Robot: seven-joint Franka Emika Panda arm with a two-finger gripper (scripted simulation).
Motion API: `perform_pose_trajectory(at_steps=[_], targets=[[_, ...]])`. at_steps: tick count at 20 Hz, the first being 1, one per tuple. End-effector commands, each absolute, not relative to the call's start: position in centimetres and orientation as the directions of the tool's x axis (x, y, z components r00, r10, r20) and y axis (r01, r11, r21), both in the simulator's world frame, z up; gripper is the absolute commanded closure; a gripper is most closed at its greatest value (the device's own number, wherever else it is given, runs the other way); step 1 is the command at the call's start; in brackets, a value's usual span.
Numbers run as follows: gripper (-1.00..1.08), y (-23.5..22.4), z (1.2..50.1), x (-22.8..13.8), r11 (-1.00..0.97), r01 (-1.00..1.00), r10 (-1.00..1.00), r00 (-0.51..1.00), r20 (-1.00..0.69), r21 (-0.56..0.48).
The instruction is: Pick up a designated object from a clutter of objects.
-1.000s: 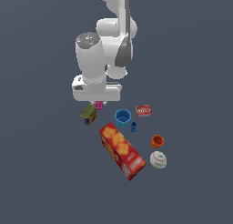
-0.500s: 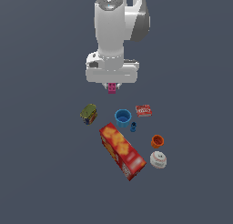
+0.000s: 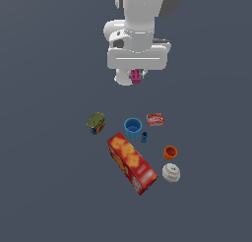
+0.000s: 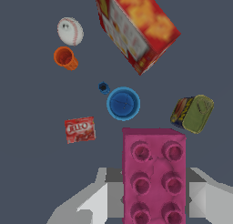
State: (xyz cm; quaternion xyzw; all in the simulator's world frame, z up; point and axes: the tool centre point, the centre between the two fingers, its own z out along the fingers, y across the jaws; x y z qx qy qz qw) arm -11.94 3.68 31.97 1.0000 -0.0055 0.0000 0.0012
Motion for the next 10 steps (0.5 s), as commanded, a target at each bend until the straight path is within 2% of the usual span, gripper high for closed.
perform_pose_trajectory(at_steps=[1, 10], targets=[[1.08, 4.8, 33.3, -12.4, -1.0, -0.012, -0.012, 1.0, -0.001, 0.002], [1.08, 6.5, 35.4, -13.1, -1.0, -0.012, -0.012, 1.0, 0.0, 0.0]])
